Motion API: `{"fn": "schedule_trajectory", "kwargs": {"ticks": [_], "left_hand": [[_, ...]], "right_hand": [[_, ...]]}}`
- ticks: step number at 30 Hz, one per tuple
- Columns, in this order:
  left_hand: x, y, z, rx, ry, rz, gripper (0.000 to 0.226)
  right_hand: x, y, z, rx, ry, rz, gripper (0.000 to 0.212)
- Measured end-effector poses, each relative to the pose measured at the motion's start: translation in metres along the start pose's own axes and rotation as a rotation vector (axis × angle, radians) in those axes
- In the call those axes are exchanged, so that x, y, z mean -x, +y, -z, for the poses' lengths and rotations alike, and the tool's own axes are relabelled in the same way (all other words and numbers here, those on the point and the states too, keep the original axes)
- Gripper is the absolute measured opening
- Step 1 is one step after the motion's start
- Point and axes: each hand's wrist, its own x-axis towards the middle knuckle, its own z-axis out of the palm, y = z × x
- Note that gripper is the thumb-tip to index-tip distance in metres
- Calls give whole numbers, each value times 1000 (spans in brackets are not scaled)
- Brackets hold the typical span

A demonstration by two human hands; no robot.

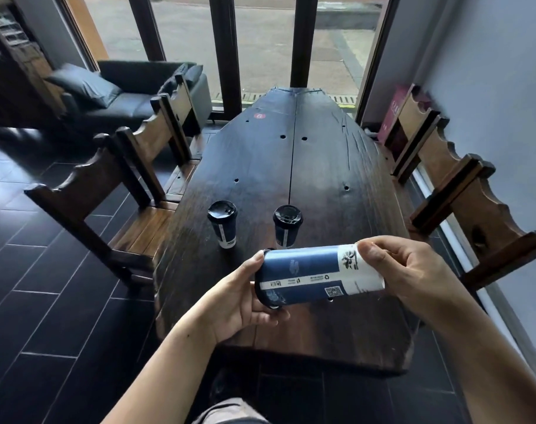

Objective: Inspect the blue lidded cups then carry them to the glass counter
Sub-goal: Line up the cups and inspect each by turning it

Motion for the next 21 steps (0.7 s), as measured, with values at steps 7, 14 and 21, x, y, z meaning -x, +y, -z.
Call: {"fn": "schedule_trajectory", "kwargs": {"ticks": [7, 14, 21], "left_hand": [[5, -5, 1, 22, 7, -175, 69], [7, -15, 2, 116, -36, -304, 66], [11, -15, 3, 92, -97, -321, 68]], "right_hand": [[1, -4, -6, -122, 0, -92, 45], [2, -5, -9, -113, 20, -128, 56], [1, -4, -10, -191, 27, -128, 48]]}}
